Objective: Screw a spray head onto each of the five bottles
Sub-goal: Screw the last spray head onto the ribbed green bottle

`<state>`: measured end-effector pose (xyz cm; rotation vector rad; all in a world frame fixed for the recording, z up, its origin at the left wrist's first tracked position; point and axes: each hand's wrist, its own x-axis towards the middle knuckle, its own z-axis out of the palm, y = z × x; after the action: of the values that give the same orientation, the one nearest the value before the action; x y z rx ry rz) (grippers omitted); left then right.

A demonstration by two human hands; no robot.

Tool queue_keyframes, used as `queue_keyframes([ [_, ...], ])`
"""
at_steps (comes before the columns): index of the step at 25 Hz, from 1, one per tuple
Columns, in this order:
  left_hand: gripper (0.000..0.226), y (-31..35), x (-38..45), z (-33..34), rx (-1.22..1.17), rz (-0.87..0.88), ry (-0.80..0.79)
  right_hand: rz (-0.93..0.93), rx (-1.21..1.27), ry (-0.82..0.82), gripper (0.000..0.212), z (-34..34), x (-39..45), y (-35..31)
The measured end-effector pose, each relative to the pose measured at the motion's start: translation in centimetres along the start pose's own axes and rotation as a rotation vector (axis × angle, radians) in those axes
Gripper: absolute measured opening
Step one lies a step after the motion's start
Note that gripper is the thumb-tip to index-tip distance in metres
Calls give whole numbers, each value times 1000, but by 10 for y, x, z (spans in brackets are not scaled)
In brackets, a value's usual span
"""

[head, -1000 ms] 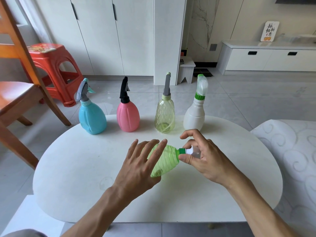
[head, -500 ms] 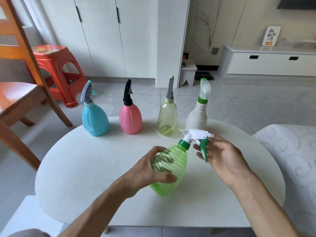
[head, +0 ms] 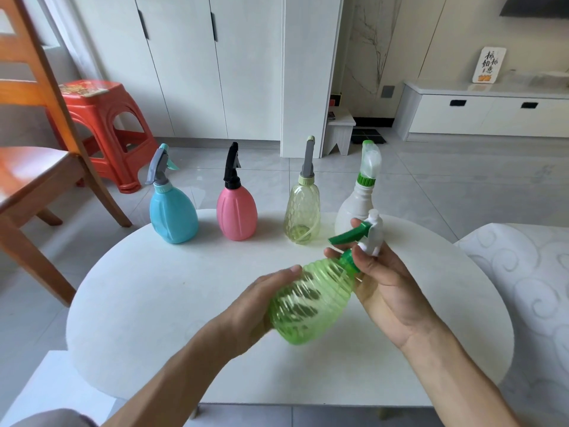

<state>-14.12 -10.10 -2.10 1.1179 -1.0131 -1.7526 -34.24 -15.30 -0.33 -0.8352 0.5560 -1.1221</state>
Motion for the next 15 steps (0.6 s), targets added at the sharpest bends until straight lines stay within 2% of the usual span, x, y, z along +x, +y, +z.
queue_keyframes([
  [2,65,3,0,3,402,216,302,-69,-192,285,45,-2,0,3],
  [3,79,2,-2,6,639,327,371,-93,-261,401,40,-4,0,6],
  [5,99,-12,-2,14,1092,508,358,-129,-314,495,35,-2,-2,14],
  [7,107,-26,0,24,1321,584,350,-145,-343,481,43,2,-5,20],
  [10,106,-26,4,24,1255,627,411,-161,-359,379,57,5,-7,21],
  [13,102,-14,3,13,1068,649,403,-198,-195,207,70,3,-5,15],
  [15,101,-6,1,11,939,599,348,-152,-88,61,60,4,-4,8],
])
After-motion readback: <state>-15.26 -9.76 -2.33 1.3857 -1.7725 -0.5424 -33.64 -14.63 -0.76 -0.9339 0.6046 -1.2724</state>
